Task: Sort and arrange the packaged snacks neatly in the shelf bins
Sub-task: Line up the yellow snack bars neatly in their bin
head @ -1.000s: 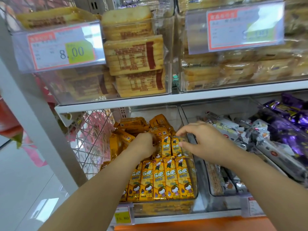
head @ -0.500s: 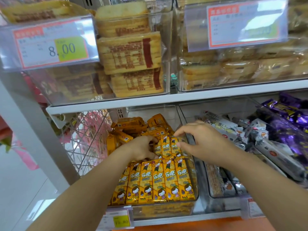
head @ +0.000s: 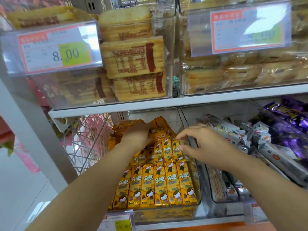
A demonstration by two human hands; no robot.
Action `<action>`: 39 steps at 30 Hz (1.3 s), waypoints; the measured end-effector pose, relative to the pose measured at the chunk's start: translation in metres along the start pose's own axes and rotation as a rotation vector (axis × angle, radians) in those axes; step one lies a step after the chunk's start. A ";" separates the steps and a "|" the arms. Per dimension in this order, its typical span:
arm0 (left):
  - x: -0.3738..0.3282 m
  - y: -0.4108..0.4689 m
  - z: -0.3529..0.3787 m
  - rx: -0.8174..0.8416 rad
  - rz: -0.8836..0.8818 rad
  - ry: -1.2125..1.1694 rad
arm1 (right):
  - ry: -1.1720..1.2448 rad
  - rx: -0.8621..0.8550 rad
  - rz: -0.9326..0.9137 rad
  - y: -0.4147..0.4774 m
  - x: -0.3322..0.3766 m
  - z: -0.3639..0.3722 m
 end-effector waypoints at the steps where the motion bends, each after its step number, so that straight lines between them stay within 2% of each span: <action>1: 0.000 0.003 0.004 -0.004 -0.006 0.030 | 0.002 -0.001 0.000 0.000 0.000 0.000; 7: -0.001 0.011 0.012 -0.006 0.028 0.081 | -0.006 -0.005 0.002 0.003 0.000 0.000; 11: 0.000 0.003 -0.004 -0.119 0.015 0.002 | -0.009 -0.015 0.005 0.004 0.000 0.001; 14: 0.010 -0.012 -0.026 -0.190 -0.070 -0.207 | -0.006 -0.010 0.010 0.003 -0.001 0.001; 17: 0.021 -0.026 -0.026 -0.072 -0.162 -0.281 | -0.016 -0.005 0.002 0.002 0.000 0.002; 24: -0.004 -0.045 0.011 0.258 -0.106 -0.075 | -0.033 -0.013 0.002 0.001 0.001 0.003; 30: 0.000 -0.045 0.028 0.445 -0.069 -0.292 | -0.013 0.007 0.003 -0.001 0.000 0.003; 33: 0.004 -0.047 0.029 0.475 -0.039 -0.317 | -0.009 0.010 0.006 0.000 0.000 0.004; 36: -0.003 -0.045 0.024 0.423 0.013 -0.235 | -0.007 0.002 0.005 0.000 0.000 0.003; 39: -0.008 -0.044 0.031 0.452 0.050 -0.161 | -0.011 0.003 0.008 0.000 0.000 0.003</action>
Point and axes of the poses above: each hand's wrist, its own y-axis towards the middle knuckle, its own z-axis out of the palm, x = y × z, the point moved 8 cm from there along y, towards the middle knuckle, and after that the axes turned 10 degrees about y, right-handed, at the moved point
